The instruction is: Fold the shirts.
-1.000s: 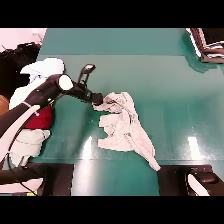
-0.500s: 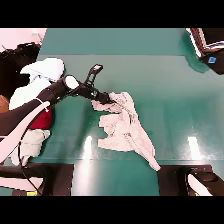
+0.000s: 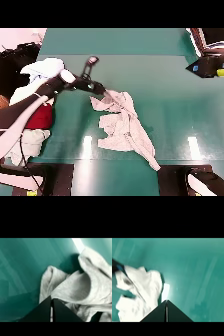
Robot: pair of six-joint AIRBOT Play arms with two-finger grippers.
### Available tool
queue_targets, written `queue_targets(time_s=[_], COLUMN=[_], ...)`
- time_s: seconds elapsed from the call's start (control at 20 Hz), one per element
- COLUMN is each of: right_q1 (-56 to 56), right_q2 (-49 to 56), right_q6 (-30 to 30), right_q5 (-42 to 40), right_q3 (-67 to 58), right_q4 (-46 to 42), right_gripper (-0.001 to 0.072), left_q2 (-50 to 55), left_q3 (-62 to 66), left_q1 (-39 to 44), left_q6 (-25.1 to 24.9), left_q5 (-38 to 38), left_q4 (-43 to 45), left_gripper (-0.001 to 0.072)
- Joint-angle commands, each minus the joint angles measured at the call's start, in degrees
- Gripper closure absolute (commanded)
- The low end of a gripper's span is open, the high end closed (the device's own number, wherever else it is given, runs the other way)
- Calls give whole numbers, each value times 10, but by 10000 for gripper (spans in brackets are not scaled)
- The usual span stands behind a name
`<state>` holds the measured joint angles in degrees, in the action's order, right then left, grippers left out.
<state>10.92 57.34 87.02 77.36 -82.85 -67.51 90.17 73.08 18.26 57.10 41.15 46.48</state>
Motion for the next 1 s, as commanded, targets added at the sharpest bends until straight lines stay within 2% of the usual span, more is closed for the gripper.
queue_targets(time_s=[0.0,0.05,0.1,0.15,0.2,0.3,0.4,0.6,0.75,0.9,0.95], right_q1=[-1,-1,0,0,0,2,19,26,27,37,41], right_q2=[11,11,12,12,16,36,70,163,236,296,309], right_q6=[0,0,0,0,0,-13,-47,-56,-92,-97,-97], right_q5=[28,27,27,24,19,-6,-76,-166,-170,-152,-140], right_q3=[49,87,128,175,217,288,323,309,262,216,204], right_q4=[-2,-1,4,6,10,36,56,67,116,121,124], right_gripper=[698,697,651,395,208,197,198,198,198,200,238], left_q2=[-52,-74,-96,-112,-123,-129,-129,-127,-127,-127,-127], left_q3=[46,51,53,53,53,53,52,52,52,52,52], left_q1=[-82,-105,-125,-140,-153,-168,-167,-165,-165,-165,-165], left_q6=[21,20,20,21,21,21,22,30,31,31,35], left_q5=[28,31,33,38,49,80,110,135,147,150,150], left_q4=[4,11,27,44,60,68,78,76,76,75,75], left_gripper=[687,687,687,687,687,687,687,687,687,687,687])
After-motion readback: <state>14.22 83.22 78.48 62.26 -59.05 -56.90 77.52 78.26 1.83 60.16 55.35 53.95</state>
